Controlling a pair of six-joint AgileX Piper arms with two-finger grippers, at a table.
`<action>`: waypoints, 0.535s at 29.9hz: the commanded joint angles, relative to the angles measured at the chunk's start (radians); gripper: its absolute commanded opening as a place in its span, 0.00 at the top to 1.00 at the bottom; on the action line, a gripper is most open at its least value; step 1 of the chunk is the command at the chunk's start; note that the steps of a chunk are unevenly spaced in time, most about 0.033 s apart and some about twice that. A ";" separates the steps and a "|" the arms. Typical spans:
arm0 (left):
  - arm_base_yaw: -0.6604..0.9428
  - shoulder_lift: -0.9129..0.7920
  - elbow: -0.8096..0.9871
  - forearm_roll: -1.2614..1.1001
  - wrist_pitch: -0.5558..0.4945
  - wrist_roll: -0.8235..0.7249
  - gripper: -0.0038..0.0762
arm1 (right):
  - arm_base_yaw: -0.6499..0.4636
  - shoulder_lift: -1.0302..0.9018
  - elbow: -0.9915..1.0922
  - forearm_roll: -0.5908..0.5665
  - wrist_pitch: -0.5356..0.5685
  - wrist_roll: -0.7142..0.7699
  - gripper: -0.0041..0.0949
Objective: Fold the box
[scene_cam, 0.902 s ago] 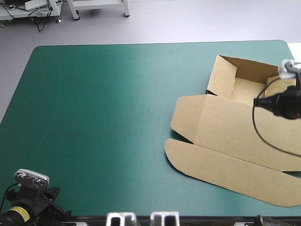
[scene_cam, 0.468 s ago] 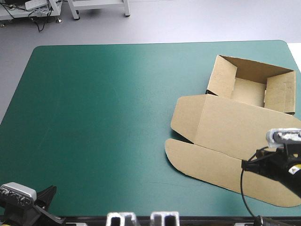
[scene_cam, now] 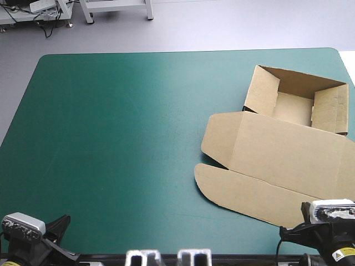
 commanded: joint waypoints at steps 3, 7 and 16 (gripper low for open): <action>-0.003 -0.003 -0.016 -0.001 -0.082 -0.004 0.96 | 0.055 -0.035 0.024 -0.060 -0.079 0.021 0.97; -0.003 -0.003 -0.016 -0.001 -0.082 -0.004 0.96 | 0.121 -0.039 0.043 -0.077 -0.099 0.037 0.97; -0.003 -0.003 -0.016 -0.001 -0.082 -0.004 0.96 | 0.147 -0.039 0.046 -0.197 -0.107 0.127 0.97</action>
